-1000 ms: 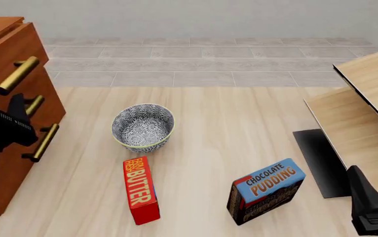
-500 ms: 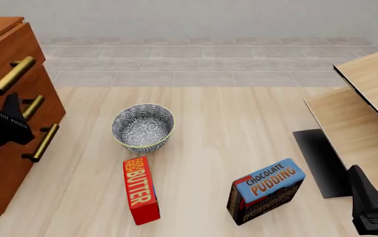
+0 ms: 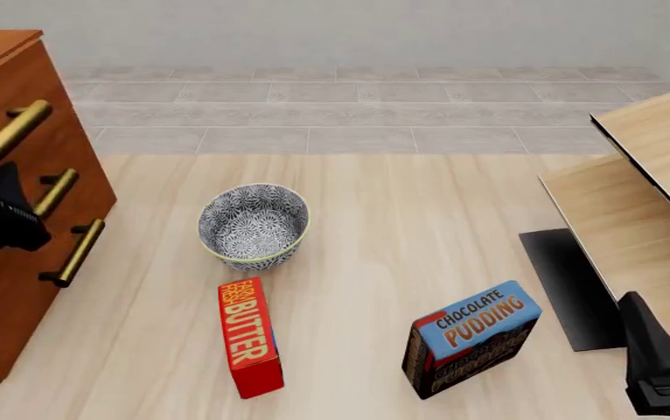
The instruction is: Close the top drawer of the cabinet.
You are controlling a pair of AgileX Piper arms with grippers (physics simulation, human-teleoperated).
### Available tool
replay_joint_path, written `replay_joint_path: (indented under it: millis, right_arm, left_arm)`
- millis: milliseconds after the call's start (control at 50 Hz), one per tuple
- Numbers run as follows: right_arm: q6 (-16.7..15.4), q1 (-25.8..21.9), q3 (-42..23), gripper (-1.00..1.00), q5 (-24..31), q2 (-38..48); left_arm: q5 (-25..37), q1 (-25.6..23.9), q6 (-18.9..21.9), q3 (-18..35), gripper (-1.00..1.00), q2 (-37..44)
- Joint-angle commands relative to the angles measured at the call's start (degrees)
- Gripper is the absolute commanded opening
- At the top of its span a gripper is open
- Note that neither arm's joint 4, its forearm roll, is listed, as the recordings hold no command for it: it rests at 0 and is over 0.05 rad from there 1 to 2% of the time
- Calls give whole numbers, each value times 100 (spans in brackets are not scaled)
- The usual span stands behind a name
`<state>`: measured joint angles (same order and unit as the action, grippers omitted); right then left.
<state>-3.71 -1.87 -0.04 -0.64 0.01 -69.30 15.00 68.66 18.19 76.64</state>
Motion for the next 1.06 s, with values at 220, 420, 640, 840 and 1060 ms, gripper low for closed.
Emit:
replay_joint_path:
  millis: [220, 420, 640, 840, 1060]
  right_arm:
    - [-31, -47, -2, 100, -4, 0]
    - [-12, -67, -1, 100, -6, 0]
    - [-19, -12, 1, 100, 10, 0]
    - [-8, -22, 0, 100, 4, 0]
    - [-7, -12, 0, 100, -4, 0]
  left_arm:
    - [-60, 233, 22, 170, 100, 107]
    - [-60, 300, 36, 199, 100, 146]
    - [-60, 412, 20, 282, 100, 179]
    - [-60, 499, 21, 306, 100, 199]
    - [-59, 554, -5, 319, 100, 213]
